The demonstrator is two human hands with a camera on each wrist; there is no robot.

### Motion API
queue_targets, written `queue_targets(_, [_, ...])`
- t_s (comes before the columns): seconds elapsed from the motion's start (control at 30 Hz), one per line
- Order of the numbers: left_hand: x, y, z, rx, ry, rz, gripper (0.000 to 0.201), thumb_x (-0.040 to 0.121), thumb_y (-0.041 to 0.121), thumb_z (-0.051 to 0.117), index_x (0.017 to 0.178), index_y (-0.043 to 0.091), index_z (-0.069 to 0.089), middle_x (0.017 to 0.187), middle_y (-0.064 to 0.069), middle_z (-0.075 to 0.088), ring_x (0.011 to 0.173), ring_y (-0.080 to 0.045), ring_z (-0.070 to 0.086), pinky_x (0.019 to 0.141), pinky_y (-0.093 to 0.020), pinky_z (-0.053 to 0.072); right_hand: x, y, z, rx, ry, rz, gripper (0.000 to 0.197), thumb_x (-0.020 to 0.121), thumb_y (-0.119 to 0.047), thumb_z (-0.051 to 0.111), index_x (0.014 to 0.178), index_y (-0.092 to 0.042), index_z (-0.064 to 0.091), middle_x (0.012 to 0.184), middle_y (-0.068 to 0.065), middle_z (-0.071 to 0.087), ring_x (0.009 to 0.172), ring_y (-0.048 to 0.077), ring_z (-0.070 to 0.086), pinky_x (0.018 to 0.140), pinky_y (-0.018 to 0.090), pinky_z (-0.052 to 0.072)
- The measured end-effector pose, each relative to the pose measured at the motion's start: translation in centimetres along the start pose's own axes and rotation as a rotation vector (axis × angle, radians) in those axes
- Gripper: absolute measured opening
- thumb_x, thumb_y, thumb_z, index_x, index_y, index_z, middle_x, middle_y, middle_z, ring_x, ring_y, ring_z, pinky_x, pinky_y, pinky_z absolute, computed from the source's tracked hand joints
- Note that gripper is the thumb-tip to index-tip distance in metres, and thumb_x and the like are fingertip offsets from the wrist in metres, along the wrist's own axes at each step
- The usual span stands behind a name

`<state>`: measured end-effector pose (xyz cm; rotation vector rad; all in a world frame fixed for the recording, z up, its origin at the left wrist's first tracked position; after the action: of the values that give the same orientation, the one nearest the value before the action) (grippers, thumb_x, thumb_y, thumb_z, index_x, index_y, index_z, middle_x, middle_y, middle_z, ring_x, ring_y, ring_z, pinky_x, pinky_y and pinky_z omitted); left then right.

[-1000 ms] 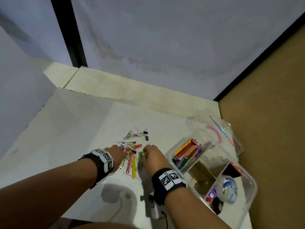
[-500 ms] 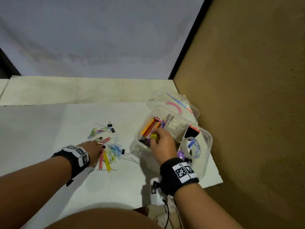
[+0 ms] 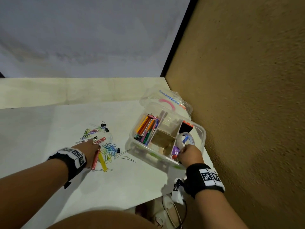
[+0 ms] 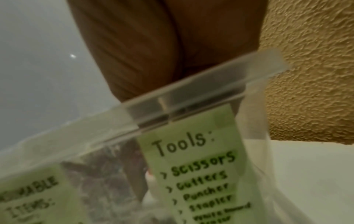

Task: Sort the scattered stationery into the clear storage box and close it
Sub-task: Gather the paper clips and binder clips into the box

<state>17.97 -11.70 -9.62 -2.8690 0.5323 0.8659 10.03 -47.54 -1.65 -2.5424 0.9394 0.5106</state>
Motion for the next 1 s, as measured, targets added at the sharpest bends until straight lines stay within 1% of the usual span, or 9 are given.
queue_targets(0.13, [-0.6, -0.3, -0.4, 0.008, 0.046, -0.007, 0.027, 0.092, 0.034, 0.048, 0.116, 0.026, 0.057, 0.114, 0.002, 0.056, 0.105, -0.017, 0.061, 0.086, -0.026, 0.048, 0.0, -0.5, 0.6, -0.088, -0.011, 0.046, 0.041, 0.079, -0.024, 0.072, 0.114, -0.004, 0.062, 0.108, 0.015, 0.067, 0.102, 0.029, 0.062, 0.082, 0.028, 0.047])
queue_targets(0.37, [-1.5, -1.3, 0.3, 0.001, 0.022, -0.035, 0.031, 0.094, 0.024, 0.042, 0.124, 0.022, 0.05, 0.124, -0.001, 0.051, 0.115, -0.02, 0.056, 0.09, -0.028, 0.046, -0.8, -1.0, -0.5, -0.074, 0.011, 0.13, 0.034, 0.085, -0.021, 0.063, 0.115, -0.004, 0.062, 0.108, 0.017, 0.065, 0.103, 0.031, 0.061, 0.085, 0.034, 0.048])
queue_targets(0.53, [-1.8, -1.8, 0.6, -0.033, 0.025, -0.04, 0.035, 0.095, 0.022, 0.039, 0.129, 0.022, 0.048, 0.125, -0.002, 0.053, 0.116, -0.021, 0.055, 0.092, -0.029, 0.045, -4.1, -8.4, -3.0, 0.184, 0.227, -0.257, 0.011, 0.085, -0.013, 0.052, 0.082, -0.007, 0.061, 0.071, 0.009, 0.061, 0.073, 0.028, 0.061, 0.068, 0.036, 0.053])
queue_targets(0.6, [-1.8, -2.0, 1.0, -0.052, 0.03, -0.04, 0.037, 0.094, 0.021, 0.041, 0.131, 0.023, 0.045, 0.126, -0.003, 0.051, 0.118, -0.022, 0.053, 0.093, -0.03, 0.044, -5.9, -11.9, -2.2, 0.224, 0.218, -0.414, 0.014, 0.085, -0.013, 0.053, 0.072, -0.009, 0.055, 0.065, 0.006, 0.057, 0.063, 0.024, 0.056, 0.059, 0.032, 0.049])
queue_targets(0.7, [-1.9, -2.3, 1.5, -0.08, 0.078, -0.025, 0.044, 0.091, 0.02, 0.046, 0.134, 0.022, 0.042, 0.128, -0.003, 0.05, 0.119, -0.024, 0.051, 0.096, -0.033, 0.046, -8.3, -16.7, 1.1, 0.169, 0.127, -0.602, 0.016, 0.088, -0.017, 0.054, 0.072, -0.013, 0.052, 0.066, 0.0, 0.054, 0.058, 0.01, 0.048, 0.052, 0.02, 0.037])
queue_targets(0.77, [-2.0, -2.5, 1.9, -0.096, 0.093, -0.018, 0.046, 0.089, 0.018, 0.05, 0.135, 0.022, 0.041, 0.129, -0.004, 0.048, 0.12, -0.024, 0.05, 0.096, -0.034, 0.047, -9.3, -18.5, 4.9, 0.089, 0.0, -0.664, 0.014, 0.09, -0.018, 0.053, 0.077, -0.013, 0.055, 0.072, 0.0, 0.057, 0.064, 0.013, 0.053, 0.06, 0.023, 0.045])
queue_targets(0.83, [-2.1, -2.4, 2.2, -0.122, 0.105, -0.005, 0.048, 0.089, 0.015, 0.05, 0.136, 0.021, 0.04, 0.131, -0.005, 0.047, 0.121, -0.024, 0.049, 0.098, -0.036, 0.047, -9.1, -18.7, 9.0, -0.022, -0.109, -0.649, 0.011, 0.091, -0.02, 0.052, 0.087, -0.014, 0.061, 0.084, 0.001, 0.063, 0.077, 0.017, 0.06, 0.077, 0.031, 0.054])
queue_targets(0.93, [-2.4, -2.6, 2.5, -0.181, 0.126, 0.007, 0.048, 0.091, 0.015, 0.046, 0.138, 0.021, 0.04, 0.138, -0.005, 0.044, 0.125, -0.025, 0.046, 0.103, -0.037, 0.044, -7.6, -17.5, 13.3, -0.223, -0.202, -0.574, 0.025, 0.091, -0.013, 0.051, 0.113, -0.014, 0.061, 0.113, 0.007, 0.064, 0.103, 0.022, 0.06, 0.098, 0.036, 0.049])
queue_targets(1.0, [-2.6, -2.8, 2.9, -0.21, 0.123, 0.009, 0.047, 0.092, 0.016, 0.044, 0.138, 0.021, 0.041, 0.14, -0.005, 0.041, 0.128, -0.026, 0.044, 0.103, -0.037, 0.042, -6.5, -16.8, 14.6, -0.317, -0.238, -0.539, 0.041, 0.09, -0.007, 0.05, 0.131, -0.011, 0.049, 0.132, 0.01, 0.052, 0.122, 0.025, 0.05, 0.108, 0.037, 0.04])
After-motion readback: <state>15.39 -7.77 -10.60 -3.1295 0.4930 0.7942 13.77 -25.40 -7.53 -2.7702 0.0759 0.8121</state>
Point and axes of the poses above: each hand's wrist, its own x-axis towards the middle knuckle, its own z-axis out of the palm, y = z × x, the point moved 10 cm from there along x, towards the middle knuckle
